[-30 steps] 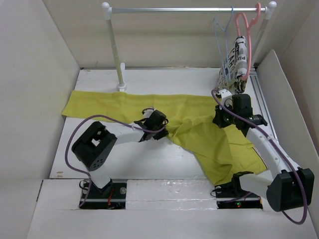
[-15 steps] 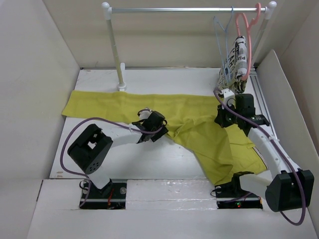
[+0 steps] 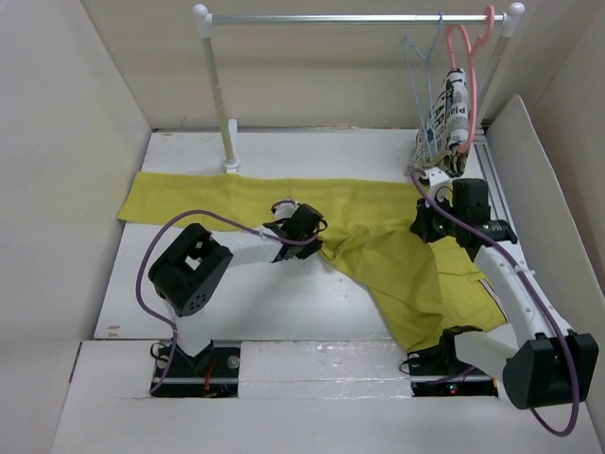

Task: Place the trousers on the hanger
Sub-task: Flatten out the trousers at the center of the board.

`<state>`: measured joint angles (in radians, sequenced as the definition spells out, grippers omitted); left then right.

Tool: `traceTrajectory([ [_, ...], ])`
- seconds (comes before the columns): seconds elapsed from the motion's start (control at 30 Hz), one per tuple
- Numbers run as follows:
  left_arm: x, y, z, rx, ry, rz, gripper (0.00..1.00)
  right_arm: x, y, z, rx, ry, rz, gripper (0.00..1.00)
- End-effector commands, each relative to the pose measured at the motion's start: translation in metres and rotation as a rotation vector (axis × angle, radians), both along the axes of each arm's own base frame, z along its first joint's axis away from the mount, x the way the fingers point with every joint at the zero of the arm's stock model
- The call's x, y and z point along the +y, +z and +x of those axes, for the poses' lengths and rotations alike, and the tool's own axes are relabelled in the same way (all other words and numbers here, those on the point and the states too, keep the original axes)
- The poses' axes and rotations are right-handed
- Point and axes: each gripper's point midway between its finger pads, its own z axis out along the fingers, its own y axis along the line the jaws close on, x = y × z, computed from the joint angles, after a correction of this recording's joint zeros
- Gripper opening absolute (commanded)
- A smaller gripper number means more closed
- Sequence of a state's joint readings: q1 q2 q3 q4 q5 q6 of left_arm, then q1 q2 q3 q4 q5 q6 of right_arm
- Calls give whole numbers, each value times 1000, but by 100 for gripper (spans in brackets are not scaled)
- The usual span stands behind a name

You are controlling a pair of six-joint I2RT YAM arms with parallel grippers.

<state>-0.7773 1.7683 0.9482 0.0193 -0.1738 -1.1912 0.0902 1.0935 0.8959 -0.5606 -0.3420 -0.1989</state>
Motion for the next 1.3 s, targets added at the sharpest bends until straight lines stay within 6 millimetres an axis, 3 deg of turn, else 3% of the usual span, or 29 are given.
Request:
traceTrajectory([
  [0.0,5,-8,-1,34,-37,80,0,-2,29,7,-90,2,12,0],
  [0.07,10,11,-4,2,-58,128,0,-1,30,8,-95,-4,20,0],
  [0.13,11,29,-20,-2,-118,158,0,-1,26,8,-85,-10,23,0],
  [0.17,13,52,-24,-39,-126,149,0,-2,24,8,-77,-15,21,0],
  [0.2,16,62,-30,-44,-137,157,0,-3,22,7,-70,-16,17,0],
  [0.23,23,84,-46,-51,-168,173,0,-5,20,6,-61,-26,9,0],
  [0.3,36,103,-65,-64,-189,235,0,-5,20,6,-66,-27,8,0],
  [0.33,48,110,-88,-25,-219,294,0,-5,20,6,-72,-29,11,0],
  [0.43,71,162,-111,-65,-205,283,0,-3,20,7,-78,-28,25,0],
  [0.57,89,224,-119,-86,-192,279,0,-1,16,9,-77,-17,32,0],
  [0.67,81,258,-125,-98,-284,177,0,0,5,10,-55,-7,26,0],
  [0.8,105,288,-95,-125,-231,108,0,7,-7,11,-24,21,27,0],
  [0.87,124,271,-86,-96,-206,169,0,10,-10,10,-11,35,24,0],
  [0.9,134,261,-80,-74,-170,187,0,16,-9,8,-14,55,24,5],
  [0.97,157,223,-67,-45,-94,236,0,25,-10,6,-13,80,24,17],
  [1.0,164,208,-64,-27,-75,240,0,30,-13,3,0,98,18,40],
  [1.03,183,179,-52,-2,-7,249,0,31,-13,0,14,106,2,56],
  [1.1,203,148,-47,38,57,239,0,35,-8,-4,2,129,6,82],
  [1.13,213,126,-46,55,87,215,0,36,-2,-7,-3,137,11,86],
  [1.2,248,117,-42,50,217,196,0,39,12,-15,-30,149,-2,98],
  [1.27,278,129,-39,17,321,205,0,40,24,-19,-63,154,-8,100],
])
